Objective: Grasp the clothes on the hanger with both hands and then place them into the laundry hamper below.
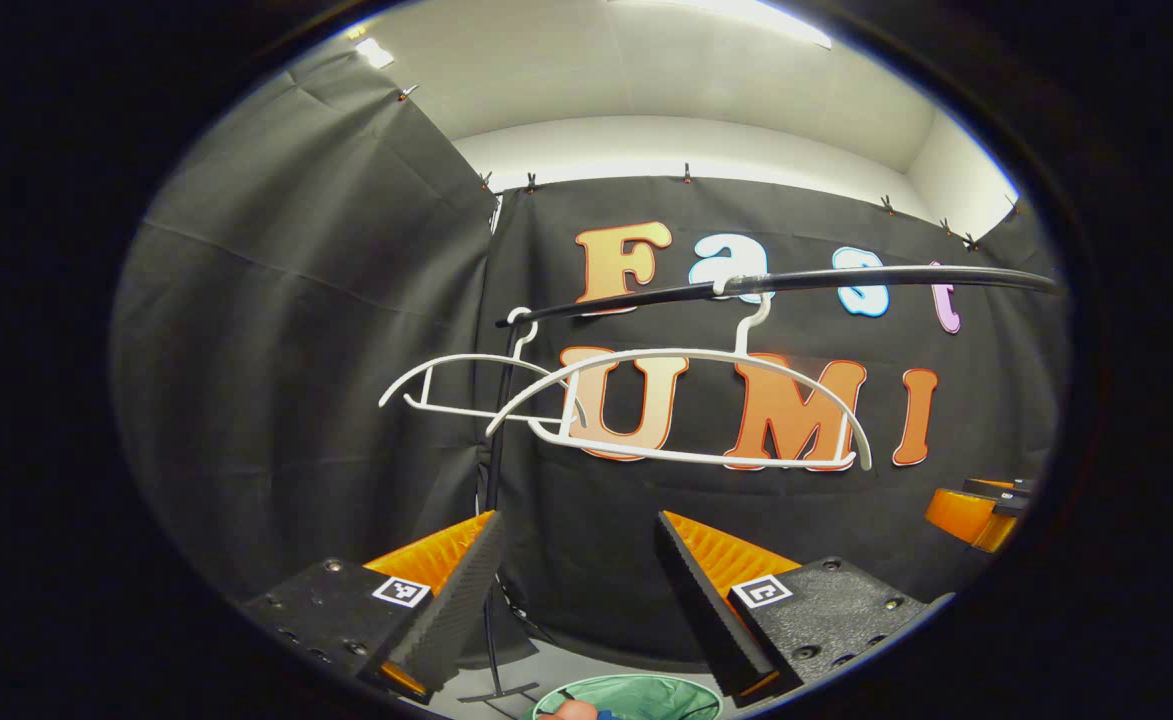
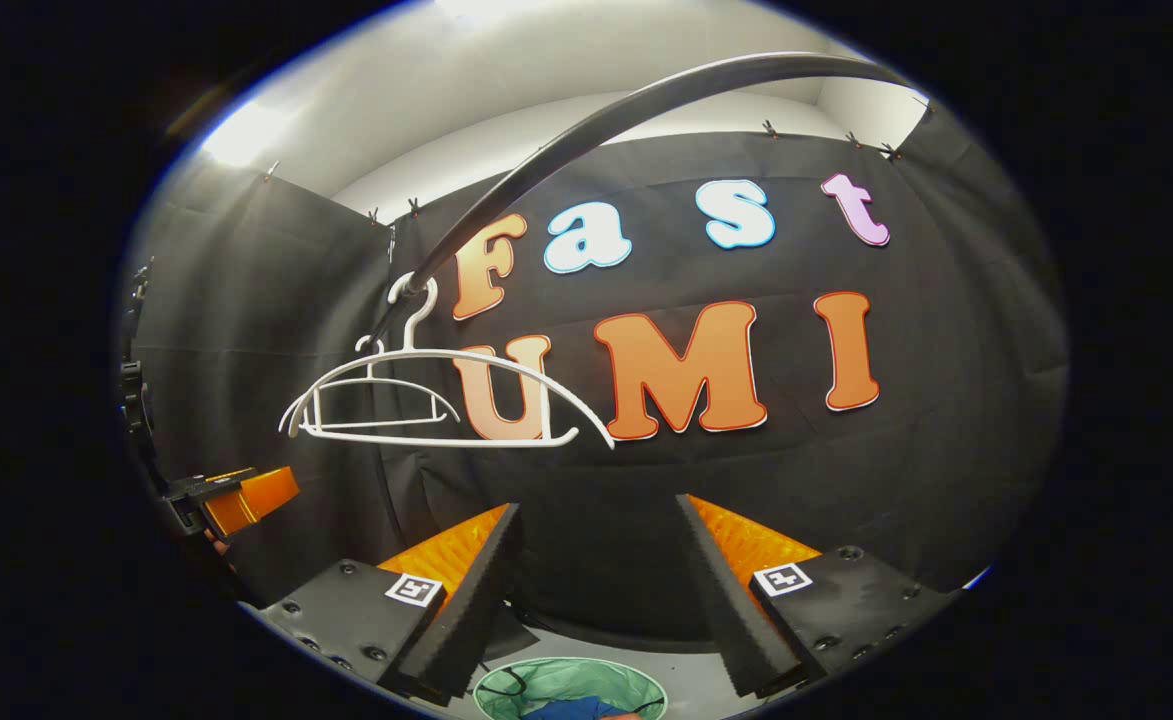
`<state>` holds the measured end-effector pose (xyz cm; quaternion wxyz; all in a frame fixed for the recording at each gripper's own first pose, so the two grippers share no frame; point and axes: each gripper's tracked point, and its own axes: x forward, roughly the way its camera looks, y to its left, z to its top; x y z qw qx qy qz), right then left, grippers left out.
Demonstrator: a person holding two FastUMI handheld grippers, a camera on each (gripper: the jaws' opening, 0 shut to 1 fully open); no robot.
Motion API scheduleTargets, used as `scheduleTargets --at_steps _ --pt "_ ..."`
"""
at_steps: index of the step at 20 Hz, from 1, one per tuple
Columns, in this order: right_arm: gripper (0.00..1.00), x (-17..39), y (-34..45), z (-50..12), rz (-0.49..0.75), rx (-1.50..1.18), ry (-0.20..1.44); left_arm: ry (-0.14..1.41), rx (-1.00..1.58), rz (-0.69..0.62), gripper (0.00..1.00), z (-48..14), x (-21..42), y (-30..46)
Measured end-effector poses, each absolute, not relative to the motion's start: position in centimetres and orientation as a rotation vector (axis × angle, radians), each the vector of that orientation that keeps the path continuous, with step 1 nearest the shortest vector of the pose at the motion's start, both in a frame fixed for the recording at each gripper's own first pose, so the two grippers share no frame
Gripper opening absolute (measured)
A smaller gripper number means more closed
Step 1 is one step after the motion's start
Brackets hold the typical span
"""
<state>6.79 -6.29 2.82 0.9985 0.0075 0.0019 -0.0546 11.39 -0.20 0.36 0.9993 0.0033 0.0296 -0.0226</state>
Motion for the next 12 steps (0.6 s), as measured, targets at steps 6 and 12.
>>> scheduleTargets --at_steps 6,12 --pt "0.98 6.72 -6.04 2.56 -0.109 0.016 0.010 0.060 0.001 -0.047 0.92 0.37 11.16 0.06" --pt "0.89 6.59 -5.65 2.44 -0.105 0.022 0.012 0.053 0.009 -0.050 0.92 0.56 11.02 0.15"
